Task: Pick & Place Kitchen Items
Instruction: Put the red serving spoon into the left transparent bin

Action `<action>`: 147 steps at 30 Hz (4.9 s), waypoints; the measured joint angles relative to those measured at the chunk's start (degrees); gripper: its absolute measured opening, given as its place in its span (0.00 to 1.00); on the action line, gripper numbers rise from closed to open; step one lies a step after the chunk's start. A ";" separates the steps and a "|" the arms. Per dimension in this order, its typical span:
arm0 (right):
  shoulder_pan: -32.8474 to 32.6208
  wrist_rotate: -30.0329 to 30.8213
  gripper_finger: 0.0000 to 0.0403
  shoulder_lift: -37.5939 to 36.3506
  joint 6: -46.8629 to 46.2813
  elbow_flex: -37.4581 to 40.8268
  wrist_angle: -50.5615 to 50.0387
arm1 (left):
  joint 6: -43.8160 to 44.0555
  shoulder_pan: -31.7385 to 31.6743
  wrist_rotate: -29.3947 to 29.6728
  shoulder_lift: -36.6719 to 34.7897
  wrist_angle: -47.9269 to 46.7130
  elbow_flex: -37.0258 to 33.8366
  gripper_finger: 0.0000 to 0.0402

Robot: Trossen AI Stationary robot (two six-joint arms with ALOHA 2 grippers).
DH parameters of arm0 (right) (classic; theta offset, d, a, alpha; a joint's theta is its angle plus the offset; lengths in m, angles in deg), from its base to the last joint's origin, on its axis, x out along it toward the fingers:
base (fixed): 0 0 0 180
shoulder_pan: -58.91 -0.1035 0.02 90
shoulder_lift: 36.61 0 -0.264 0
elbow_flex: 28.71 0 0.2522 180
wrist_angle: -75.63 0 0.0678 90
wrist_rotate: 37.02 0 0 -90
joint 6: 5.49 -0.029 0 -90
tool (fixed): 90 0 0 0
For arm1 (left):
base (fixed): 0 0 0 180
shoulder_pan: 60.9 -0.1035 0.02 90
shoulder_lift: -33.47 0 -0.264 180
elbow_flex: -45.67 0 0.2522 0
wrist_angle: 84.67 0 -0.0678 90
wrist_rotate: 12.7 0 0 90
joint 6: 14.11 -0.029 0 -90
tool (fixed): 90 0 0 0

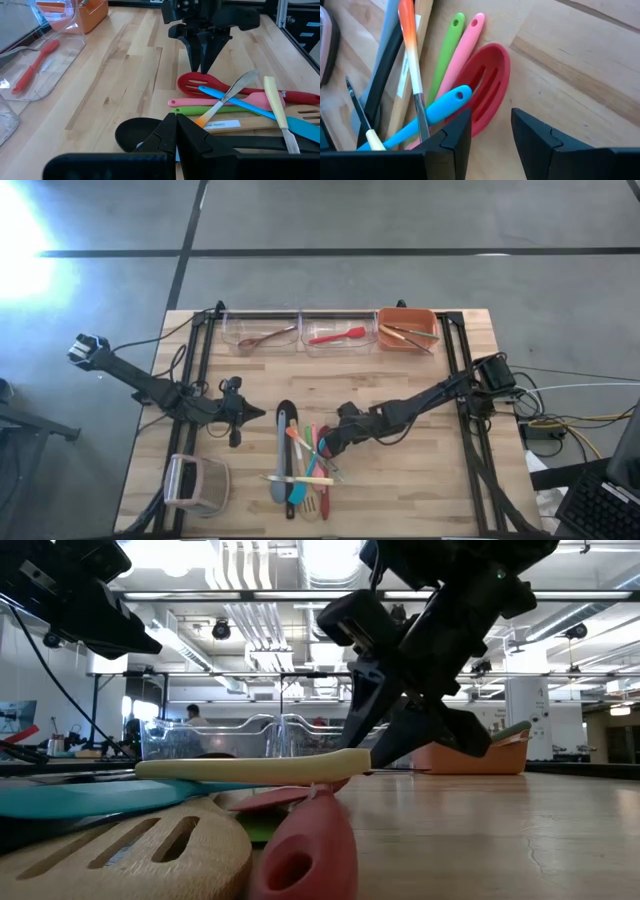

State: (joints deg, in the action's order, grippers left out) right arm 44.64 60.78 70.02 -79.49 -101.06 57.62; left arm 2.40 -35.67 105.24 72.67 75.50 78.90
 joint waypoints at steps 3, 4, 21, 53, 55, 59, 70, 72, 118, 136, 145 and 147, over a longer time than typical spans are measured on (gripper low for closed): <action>0.03 1.21 0.33 0.28 -0.56 0.00 0.34 | -0.01 -0.02 0.00 0.00 0.00 0.00 0.03; 0.03 1.22 0.33 0.35 -0.63 0.00 0.30 | -0.01 -0.01 0.00 0.00 0.00 0.00 0.03; 0.07 -1.36 0.33 9.90 0.70 -7.29 2.10 | 0.00 -0.01 0.00 -0.02 -0.13 0.00 0.03; 1.58 10.66 0.03 -0.24 12.04 -8.48 -19.40 | -0.11 -0.01 0.07 0.00 -0.02 0.00 0.03; 1.54 12.06 0.03 -1.79 12.78 -8.48 -20.58 | -0.20 0.00 0.09 0.00 0.00 0.00 0.03; 1.54 14.27 0.03 -4.17 13.72 -8.46 -21.97 | -0.13 0.00 0.09 0.00 0.05 0.00 0.03; 1.54 22.35 0.03 -14.06 23.32 -8.48 -21.18 | 0.46 -0.02 0.33 0.00 6.99 0.00 0.03; 1.54 24.87 0.03 -16.42 26.57 -8.48 -20.52 | 1.16 -0.02 0.89 0.00 9.40 0.00 0.04; 5.43 11.52 0.03 -20.42 72.17 -20.11 -1.65 | -1.84 -19.93 -25.49 31.57 22.74 24.24 0.47; 5.42 11.58 0.03 -15.82 74.04 -25.51 0.87 | -6.49 -20.27 -24.16 39.82 45.53 24.33 0.47; 5.28 11.49 0.03 -15.84 76.79 -26.61 3.77 | -8.21 -20.37 -23.10 42.05 55.47 24.33 0.47; 5.21 11.48 0.03 -15.87 77.08 -26.91 3.69 | -7.78 -20.51 -23.07 42.28 54.82 24.33 0.46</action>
State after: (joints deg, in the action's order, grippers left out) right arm 49.84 72.25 54.15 -2.41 -127.98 61.31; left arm -5.37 -56.17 82.18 114.95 130.32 103.23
